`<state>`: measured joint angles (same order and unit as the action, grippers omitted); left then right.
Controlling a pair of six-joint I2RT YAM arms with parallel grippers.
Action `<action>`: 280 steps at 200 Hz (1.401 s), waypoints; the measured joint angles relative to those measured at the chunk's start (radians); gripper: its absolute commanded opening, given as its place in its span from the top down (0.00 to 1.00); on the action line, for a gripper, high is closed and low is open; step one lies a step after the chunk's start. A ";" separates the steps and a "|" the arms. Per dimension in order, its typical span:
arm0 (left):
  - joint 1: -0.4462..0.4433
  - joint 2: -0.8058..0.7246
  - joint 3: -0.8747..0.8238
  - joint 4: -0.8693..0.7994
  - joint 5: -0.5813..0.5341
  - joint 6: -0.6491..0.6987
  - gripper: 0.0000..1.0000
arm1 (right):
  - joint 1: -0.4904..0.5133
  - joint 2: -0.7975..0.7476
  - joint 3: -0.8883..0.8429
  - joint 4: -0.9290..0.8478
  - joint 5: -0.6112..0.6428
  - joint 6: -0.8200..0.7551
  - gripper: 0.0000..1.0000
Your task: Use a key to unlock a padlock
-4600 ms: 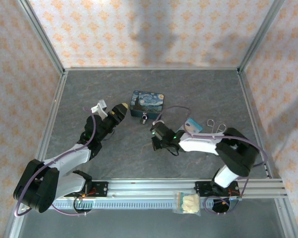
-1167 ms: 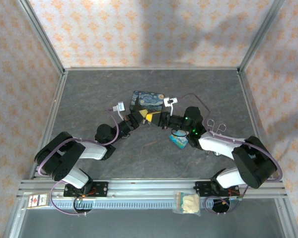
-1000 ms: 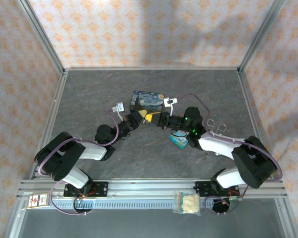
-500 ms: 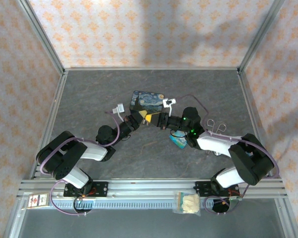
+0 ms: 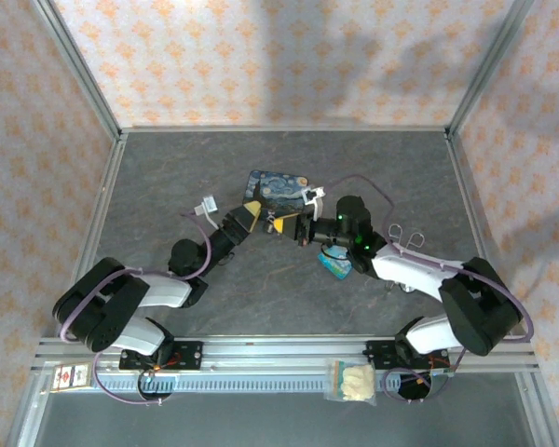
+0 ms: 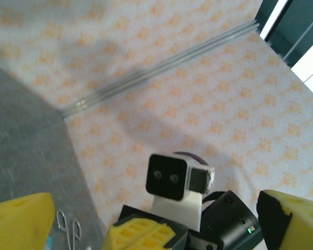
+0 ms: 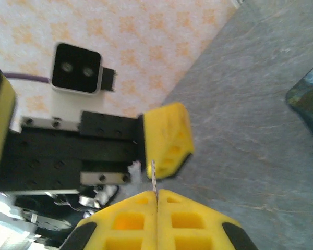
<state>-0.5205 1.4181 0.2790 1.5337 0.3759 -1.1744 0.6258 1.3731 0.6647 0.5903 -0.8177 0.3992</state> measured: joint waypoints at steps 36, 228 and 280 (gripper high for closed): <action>0.024 -0.051 0.000 -0.093 0.001 0.037 0.01 | 0.003 -0.044 0.036 -0.148 0.070 -0.193 1.00; 0.115 0.299 0.507 -1.283 0.085 0.810 0.43 | -0.054 -0.092 -0.046 -0.351 0.266 -0.315 1.00; 0.116 0.388 0.543 -1.244 0.120 0.805 0.48 | -0.056 -0.093 -0.046 -0.337 0.257 -0.303 1.00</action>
<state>-0.4049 1.8057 0.8223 0.2893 0.4957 -0.3691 0.5701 1.2797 0.6186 0.2535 -0.5602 0.0967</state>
